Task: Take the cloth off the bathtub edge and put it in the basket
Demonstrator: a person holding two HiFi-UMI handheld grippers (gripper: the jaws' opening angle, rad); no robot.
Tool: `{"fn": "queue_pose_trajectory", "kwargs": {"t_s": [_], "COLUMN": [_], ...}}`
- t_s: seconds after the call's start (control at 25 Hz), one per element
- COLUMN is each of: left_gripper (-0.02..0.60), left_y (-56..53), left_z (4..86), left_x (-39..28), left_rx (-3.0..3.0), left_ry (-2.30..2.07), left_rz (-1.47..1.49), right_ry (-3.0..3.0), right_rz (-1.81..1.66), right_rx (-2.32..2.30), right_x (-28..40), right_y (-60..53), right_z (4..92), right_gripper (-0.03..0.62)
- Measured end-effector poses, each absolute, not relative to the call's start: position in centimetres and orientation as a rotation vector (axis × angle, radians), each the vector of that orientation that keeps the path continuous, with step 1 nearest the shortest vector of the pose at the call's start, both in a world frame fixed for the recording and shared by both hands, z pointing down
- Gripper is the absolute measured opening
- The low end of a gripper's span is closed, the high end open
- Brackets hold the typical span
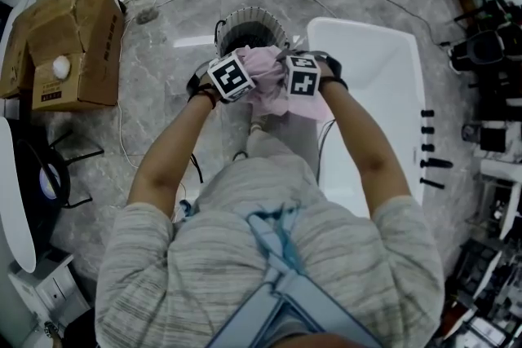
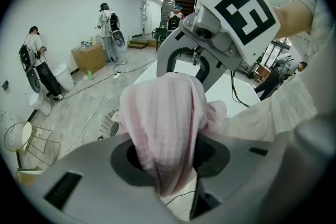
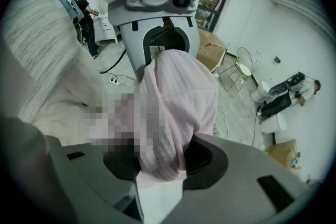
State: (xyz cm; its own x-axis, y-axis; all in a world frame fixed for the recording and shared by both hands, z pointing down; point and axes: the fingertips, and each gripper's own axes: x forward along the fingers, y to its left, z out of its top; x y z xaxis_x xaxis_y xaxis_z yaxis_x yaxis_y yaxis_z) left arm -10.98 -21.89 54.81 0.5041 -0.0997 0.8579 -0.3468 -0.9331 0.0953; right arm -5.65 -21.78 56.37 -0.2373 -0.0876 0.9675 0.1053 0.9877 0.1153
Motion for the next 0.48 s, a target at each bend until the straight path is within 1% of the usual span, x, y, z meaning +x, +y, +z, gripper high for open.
{"fn": "queue_pose_trajectory", "kwargs": {"t_s": [0.48], "left_gripper": [0.161], "left_y": [-34.9], "left_z": [52.8], "left_x": [-13.8], "left_rx": [2.418], "left_ry": [-0.484], "left_rz": [1.408], "right_ry": [-1.855], "right_rz": [-0.266], "right_rx": [-0.063], "right_x": [-8.5], "right_y": [-35.6], "right_z": [54.5], "right_gripper": [0.192]}}
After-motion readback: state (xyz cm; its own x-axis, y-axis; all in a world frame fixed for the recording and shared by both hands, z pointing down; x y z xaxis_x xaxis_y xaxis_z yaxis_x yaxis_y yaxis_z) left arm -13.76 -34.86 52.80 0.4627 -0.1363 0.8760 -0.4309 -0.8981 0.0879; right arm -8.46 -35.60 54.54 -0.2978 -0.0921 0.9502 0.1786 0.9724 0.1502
